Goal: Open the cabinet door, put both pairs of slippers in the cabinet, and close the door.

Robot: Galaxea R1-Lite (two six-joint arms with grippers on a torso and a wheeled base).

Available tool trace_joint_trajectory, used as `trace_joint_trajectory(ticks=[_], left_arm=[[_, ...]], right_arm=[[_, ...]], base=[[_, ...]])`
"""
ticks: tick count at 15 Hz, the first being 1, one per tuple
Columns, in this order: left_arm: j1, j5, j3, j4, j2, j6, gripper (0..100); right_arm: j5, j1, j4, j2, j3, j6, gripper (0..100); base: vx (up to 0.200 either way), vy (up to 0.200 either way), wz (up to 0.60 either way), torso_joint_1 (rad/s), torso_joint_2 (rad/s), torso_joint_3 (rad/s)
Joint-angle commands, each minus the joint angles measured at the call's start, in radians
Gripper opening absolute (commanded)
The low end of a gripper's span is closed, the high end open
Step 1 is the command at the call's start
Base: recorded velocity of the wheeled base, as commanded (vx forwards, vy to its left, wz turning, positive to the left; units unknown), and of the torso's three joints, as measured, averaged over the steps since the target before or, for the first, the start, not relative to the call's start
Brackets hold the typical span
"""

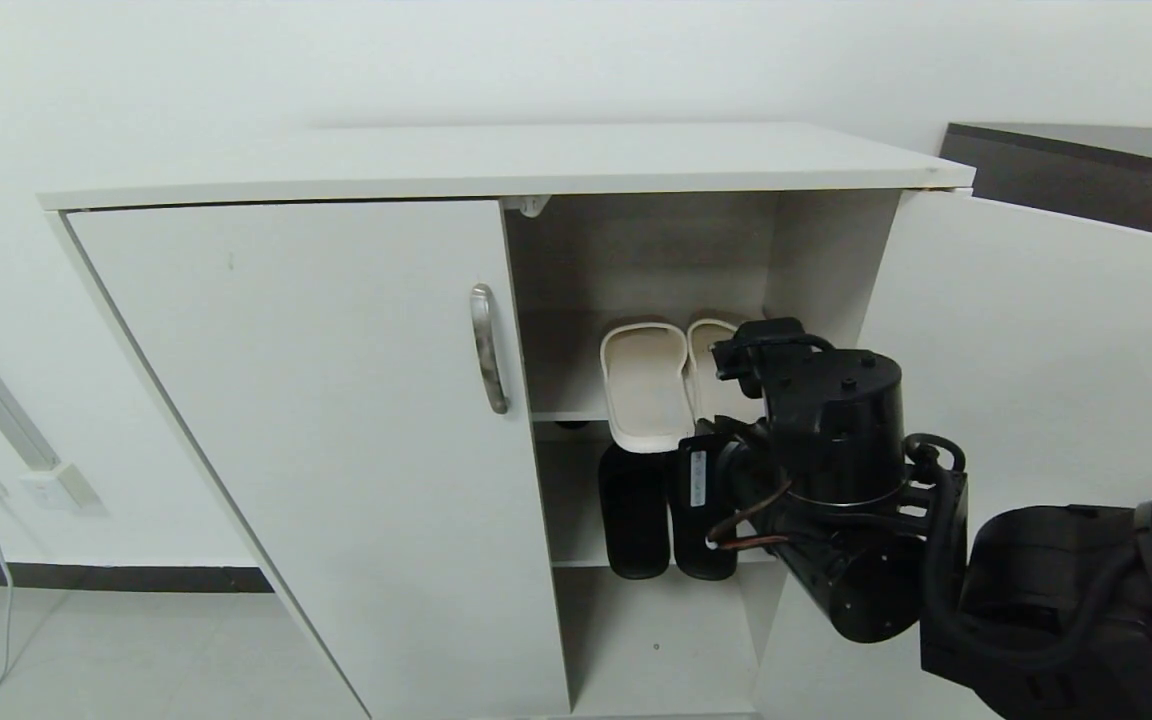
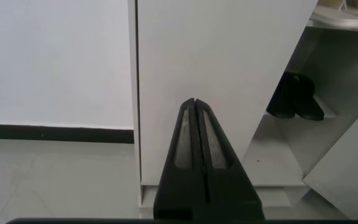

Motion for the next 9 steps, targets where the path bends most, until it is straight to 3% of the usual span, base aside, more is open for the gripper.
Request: trace_joint_trajectory(ticks=[1,9], left_arm=[[0.0,0.001,0.0,0.0,0.0,0.0,0],[0.0,0.001,0.0,0.0,0.0,0.0,0]], right_arm=[[-0.003,0.022,-0.002,0.005,0.007,0.0,0],[-0.006,0.039,-0.002,0.012,0.01,-0.002,0]], base=[[0.0,0.0,0.0,0.0,0.0,0.0],[0.0,0.0,0.0,0.0,0.0,0.0]])
